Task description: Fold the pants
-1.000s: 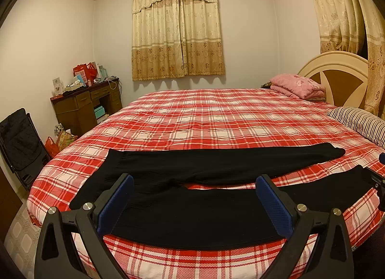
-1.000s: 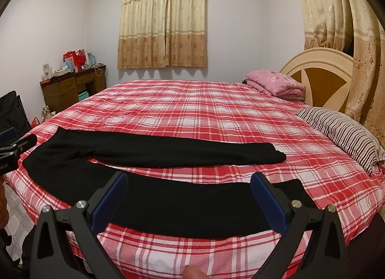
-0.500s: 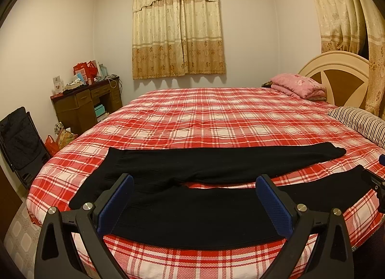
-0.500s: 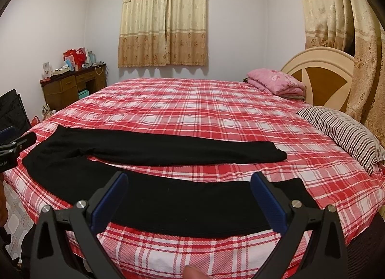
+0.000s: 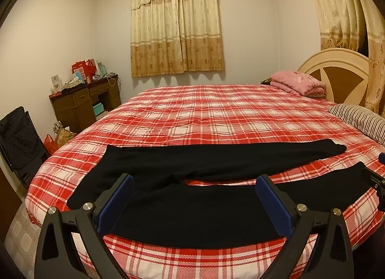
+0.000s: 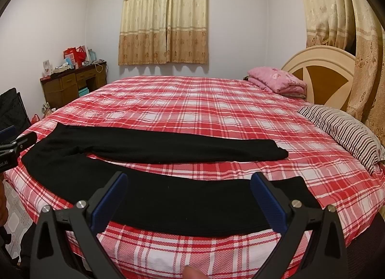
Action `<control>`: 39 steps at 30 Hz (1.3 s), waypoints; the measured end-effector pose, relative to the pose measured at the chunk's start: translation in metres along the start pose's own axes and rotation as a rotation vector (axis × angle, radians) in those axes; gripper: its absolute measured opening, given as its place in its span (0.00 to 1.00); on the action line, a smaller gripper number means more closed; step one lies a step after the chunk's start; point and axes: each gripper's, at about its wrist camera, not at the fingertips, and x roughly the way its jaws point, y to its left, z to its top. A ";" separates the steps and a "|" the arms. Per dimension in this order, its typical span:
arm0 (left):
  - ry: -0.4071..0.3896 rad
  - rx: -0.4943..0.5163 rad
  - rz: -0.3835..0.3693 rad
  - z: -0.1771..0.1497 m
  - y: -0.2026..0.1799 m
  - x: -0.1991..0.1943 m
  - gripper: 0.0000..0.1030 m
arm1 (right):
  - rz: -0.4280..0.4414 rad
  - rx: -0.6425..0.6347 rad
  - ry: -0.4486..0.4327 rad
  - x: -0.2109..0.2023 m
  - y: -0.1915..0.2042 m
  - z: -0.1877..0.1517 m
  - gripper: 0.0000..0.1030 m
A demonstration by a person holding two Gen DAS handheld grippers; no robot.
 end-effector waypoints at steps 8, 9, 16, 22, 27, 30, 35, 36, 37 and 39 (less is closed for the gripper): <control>0.058 -0.015 -0.012 -0.008 0.005 0.028 0.99 | 0.000 -0.007 0.034 0.011 -0.001 -0.005 1.00; 0.070 -0.018 0.000 -0.010 0.009 0.036 0.99 | 0.004 -0.006 0.040 0.012 -0.002 -0.007 1.00; 0.128 -0.030 0.127 -0.007 0.077 0.096 0.99 | 0.017 0.006 0.123 0.041 -0.010 -0.023 1.00; 0.165 -0.020 0.189 0.020 0.170 0.165 0.99 | 0.046 0.023 0.118 0.051 -0.015 -0.037 1.00; 0.260 0.032 0.229 0.036 0.225 0.237 0.99 | 0.040 0.025 0.062 0.051 -0.017 -0.039 1.00; 0.302 0.047 0.225 0.040 0.245 0.271 0.95 | 0.025 0.025 0.072 0.058 -0.020 -0.042 1.00; 0.411 -0.002 0.194 0.033 0.266 0.318 0.75 | -0.001 0.044 0.124 0.075 -0.033 -0.045 0.97; 0.426 -0.005 0.191 0.032 0.266 0.323 0.74 | -0.003 0.046 0.130 0.077 -0.036 -0.044 0.96; 0.436 -0.009 0.188 0.030 0.267 0.328 0.74 | -0.007 0.048 0.135 0.079 -0.039 -0.043 0.96; 0.449 -0.013 0.169 0.027 0.265 0.336 0.65 | -0.003 0.062 0.145 0.082 -0.050 -0.038 0.95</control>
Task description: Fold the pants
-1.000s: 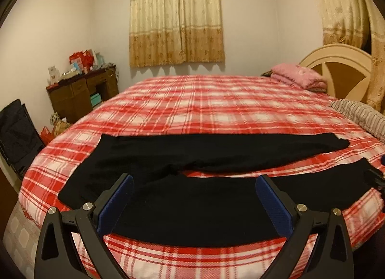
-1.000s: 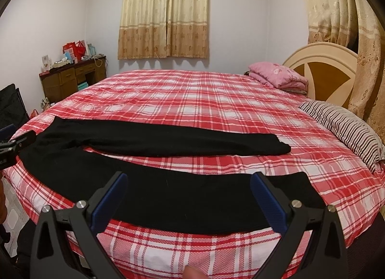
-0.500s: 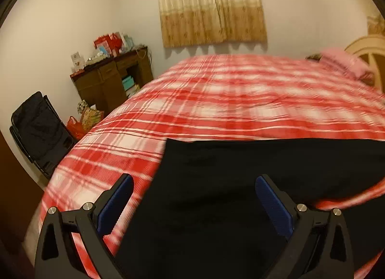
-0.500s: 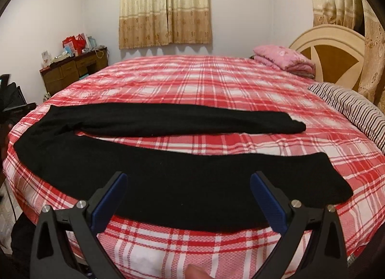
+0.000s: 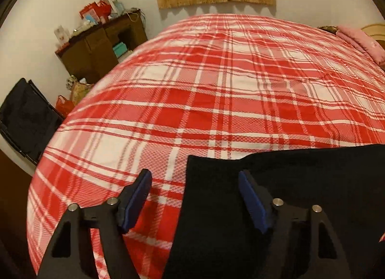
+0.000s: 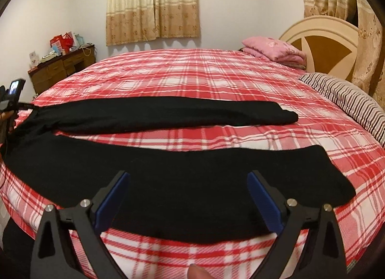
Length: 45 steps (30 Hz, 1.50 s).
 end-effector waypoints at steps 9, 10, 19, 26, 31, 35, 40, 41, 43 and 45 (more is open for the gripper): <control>0.029 0.014 -0.048 0.007 -0.006 0.013 0.29 | -0.042 0.075 0.055 0.031 -0.078 0.054 0.72; 0.029 0.005 -0.048 0.008 -0.006 0.012 0.29 | -0.046 0.094 0.072 0.038 -0.091 0.061 0.69; -0.010 0.015 -0.035 0.013 -0.005 0.003 0.28 | -0.160 0.159 0.171 0.115 -0.183 0.110 0.64; 0.021 0.051 -0.005 0.013 -0.011 0.018 0.28 | -0.120 0.152 0.276 0.184 -0.208 0.120 0.64; 0.021 0.089 0.009 0.015 -0.016 0.023 0.28 | -0.051 0.128 0.376 0.212 -0.209 0.118 0.61; 0.035 0.077 0.012 0.017 -0.016 0.024 0.28 | -0.024 0.086 0.393 0.214 -0.205 0.123 0.33; 0.012 0.067 0.015 0.018 -0.015 0.017 0.16 | -0.012 0.051 0.375 0.210 -0.195 0.129 0.12; 0.002 0.061 0.006 0.018 -0.014 0.014 0.15 | -0.017 0.035 0.357 0.206 -0.190 0.130 0.11; -0.038 0.045 -0.014 0.017 -0.009 0.004 0.14 | -0.022 0.004 0.300 0.194 -0.183 0.135 0.11; -0.083 0.035 -0.038 0.016 -0.005 -0.009 0.14 | -0.016 -0.013 0.246 0.180 -0.177 0.138 0.11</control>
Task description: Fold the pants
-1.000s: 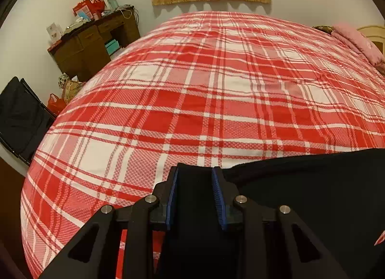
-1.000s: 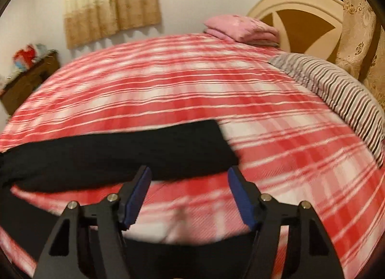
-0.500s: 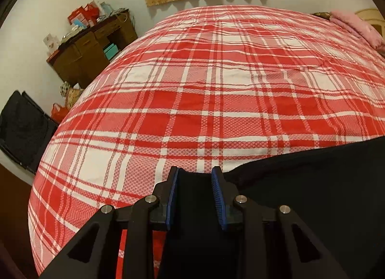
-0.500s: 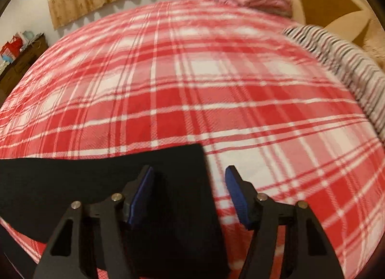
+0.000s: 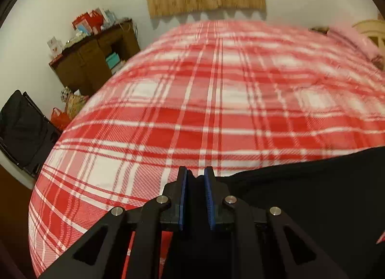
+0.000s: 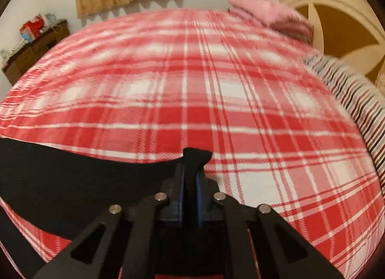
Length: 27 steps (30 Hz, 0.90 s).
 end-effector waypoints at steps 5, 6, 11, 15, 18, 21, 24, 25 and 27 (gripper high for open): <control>-0.052 -0.028 -0.053 -0.004 0.010 -0.023 0.13 | -0.013 -0.049 -0.137 -0.041 0.011 -0.003 0.10; -0.066 -0.035 -0.063 -0.006 0.013 -0.029 0.13 | -0.006 -0.052 -0.170 -0.051 0.011 -0.005 0.10; -0.145 -0.102 -0.140 -0.018 0.029 -0.060 0.12 | 0.005 -0.092 -0.330 -0.096 0.014 -0.017 0.10; -0.223 -0.152 -0.215 -0.040 0.043 -0.089 0.12 | 0.014 -0.149 -0.468 -0.133 0.018 -0.044 0.10; -0.254 -0.180 -0.249 -0.065 0.055 -0.108 0.02 | 0.020 -0.139 -0.505 -0.149 0.014 -0.067 0.09; -0.266 -0.202 -0.285 -0.091 0.068 -0.124 0.02 | 0.042 -0.118 -0.510 -0.164 0.007 -0.095 0.09; -0.244 -0.190 -0.297 -0.111 0.072 -0.129 0.02 | 0.064 -0.121 -0.481 -0.171 0.006 -0.119 0.09; -0.226 -0.183 -0.297 -0.117 0.073 -0.127 0.02 | 0.074 -0.121 -0.473 -0.173 0.005 -0.126 0.09; -0.202 -0.154 -0.281 -0.125 0.070 -0.123 0.02 | 0.089 -0.138 -0.452 -0.174 0.009 -0.140 0.09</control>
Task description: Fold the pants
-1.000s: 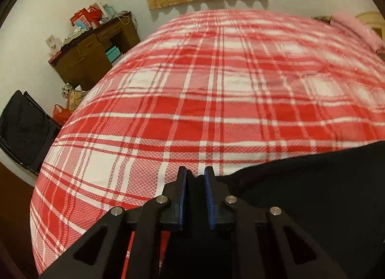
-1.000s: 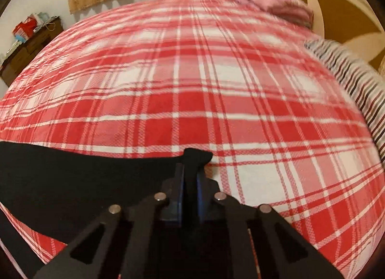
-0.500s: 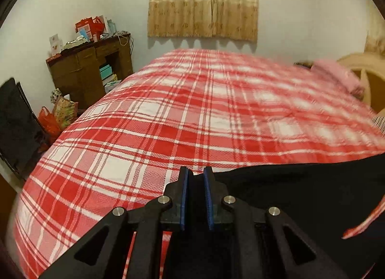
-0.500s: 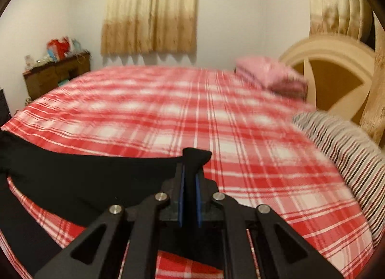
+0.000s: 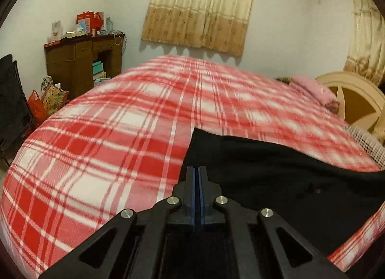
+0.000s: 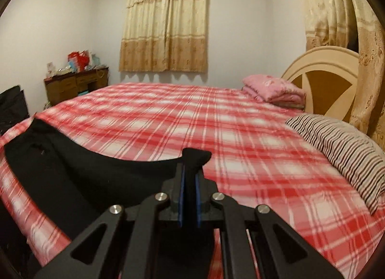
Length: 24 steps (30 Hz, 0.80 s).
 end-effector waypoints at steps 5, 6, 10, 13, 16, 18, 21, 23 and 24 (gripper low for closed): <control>0.062 -0.005 0.082 0.028 -0.003 0.031 0.03 | -0.014 0.006 0.054 0.011 0.001 -0.011 0.09; 0.092 -0.008 0.084 0.038 -0.004 0.043 0.04 | -0.022 0.011 0.057 0.014 -0.001 -0.009 0.09; 0.223 0.012 0.060 0.069 -0.013 0.100 0.05 | -0.047 0.035 0.067 0.032 -0.002 0.001 0.09; 0.294 0.045 0.070 0.078 -0.026 0.139 0.05 | -0.055 0.032 0.082 0.042 -0.002 0.001 0.09; 0.354 0.039 0.050 0.077 -0.032 0.165 0.05 | -0.059 0.026 0.101 0.042 -0.003 -0.004 0.09; 0.358 0.009 0.038 0.077 -0.027 0.172 0.05 | -0.062 0.021 0.108 0.041 -0.006 -0.006 0.09; 0.351 -0.025 -0.002 0.080 -0.018 0.174 0.06 | -0.061 0.014 0.121 0.043 -0.008 -0.006 0.09; 0.365 -0.055 -0.030 0.080 -0.013 0.173 0.19 | -0.059 0.013 0.128 0.046 -0.009 -0.005 0.09; 0.362 -0.063 -0.039 0.082 -0.013 0.172 0.47 | -0.057 0.012 0.130 0.048 -0.010 -0.005 0.10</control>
